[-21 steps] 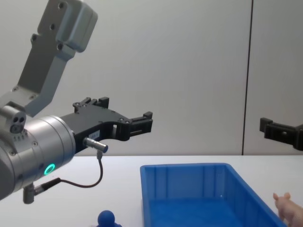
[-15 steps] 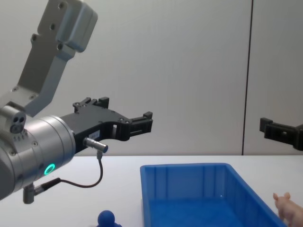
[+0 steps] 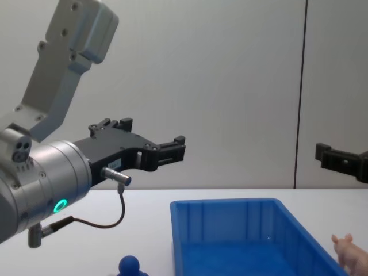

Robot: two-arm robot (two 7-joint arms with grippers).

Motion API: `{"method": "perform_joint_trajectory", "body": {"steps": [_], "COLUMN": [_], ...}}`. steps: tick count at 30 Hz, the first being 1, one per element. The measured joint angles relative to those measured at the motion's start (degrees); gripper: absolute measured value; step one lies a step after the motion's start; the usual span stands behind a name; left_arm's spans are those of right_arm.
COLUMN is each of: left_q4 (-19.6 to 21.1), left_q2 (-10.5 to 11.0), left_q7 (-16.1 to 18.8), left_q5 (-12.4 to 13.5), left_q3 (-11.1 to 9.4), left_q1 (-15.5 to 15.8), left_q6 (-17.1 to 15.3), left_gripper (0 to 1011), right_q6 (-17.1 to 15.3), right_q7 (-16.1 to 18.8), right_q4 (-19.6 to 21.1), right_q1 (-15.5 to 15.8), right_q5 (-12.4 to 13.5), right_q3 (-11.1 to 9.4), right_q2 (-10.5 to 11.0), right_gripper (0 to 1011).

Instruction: Pick up the two dolls from the table and place them into the box.

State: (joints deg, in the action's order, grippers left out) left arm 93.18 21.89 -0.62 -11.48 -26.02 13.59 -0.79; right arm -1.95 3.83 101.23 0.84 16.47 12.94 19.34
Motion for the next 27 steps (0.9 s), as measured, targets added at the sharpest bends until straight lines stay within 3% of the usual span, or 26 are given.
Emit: {"method": "perform_joint_trajectory", "body": {"steps": [27], "left_q4": [0.0], "left_q2": [0.0], "left_q7": [0.0], "left_q5": [0.0], "left_q3": [0.0], "left_q1": [0.0], "left_q6": [0.0], "left_gripper": [1001], "right_q6": [-0.3], "right_q7": [-1.0], "right_q4": [0.3], "right_q1": [0.6], "right_q5": [0.2], "right_q3": [-0.6], "right_q2": [0.6], "right_gripper": [1001]}}
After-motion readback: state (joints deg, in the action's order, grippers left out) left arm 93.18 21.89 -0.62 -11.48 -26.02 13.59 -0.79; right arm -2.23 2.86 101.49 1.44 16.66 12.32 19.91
